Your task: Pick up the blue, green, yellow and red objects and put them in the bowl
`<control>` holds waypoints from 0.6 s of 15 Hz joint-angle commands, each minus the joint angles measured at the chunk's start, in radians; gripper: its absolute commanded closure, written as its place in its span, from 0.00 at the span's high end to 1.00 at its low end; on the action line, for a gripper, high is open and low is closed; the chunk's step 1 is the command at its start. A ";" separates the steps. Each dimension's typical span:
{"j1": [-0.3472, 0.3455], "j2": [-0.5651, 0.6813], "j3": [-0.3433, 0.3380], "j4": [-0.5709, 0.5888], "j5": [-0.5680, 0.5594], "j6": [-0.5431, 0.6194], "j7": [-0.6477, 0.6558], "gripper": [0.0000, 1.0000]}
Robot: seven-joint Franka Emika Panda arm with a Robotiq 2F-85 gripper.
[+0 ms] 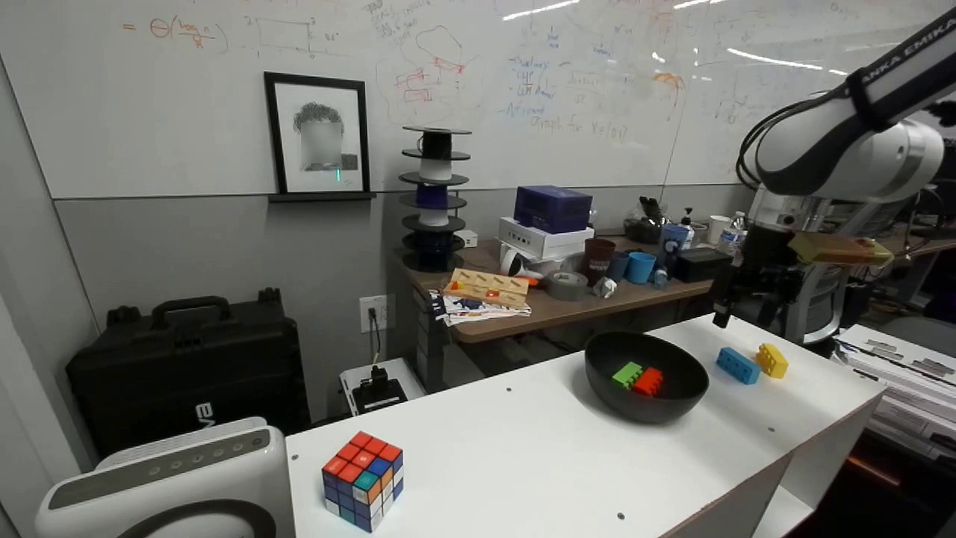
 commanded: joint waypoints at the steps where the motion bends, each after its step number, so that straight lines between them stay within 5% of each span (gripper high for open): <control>1: 0.024 0.100 -0.015 0.149 -0.083 -0.087 0.039 1.00; 9: 0.042 0.170 -0.023 0.240 -0.177 -0.164 0.046 1.00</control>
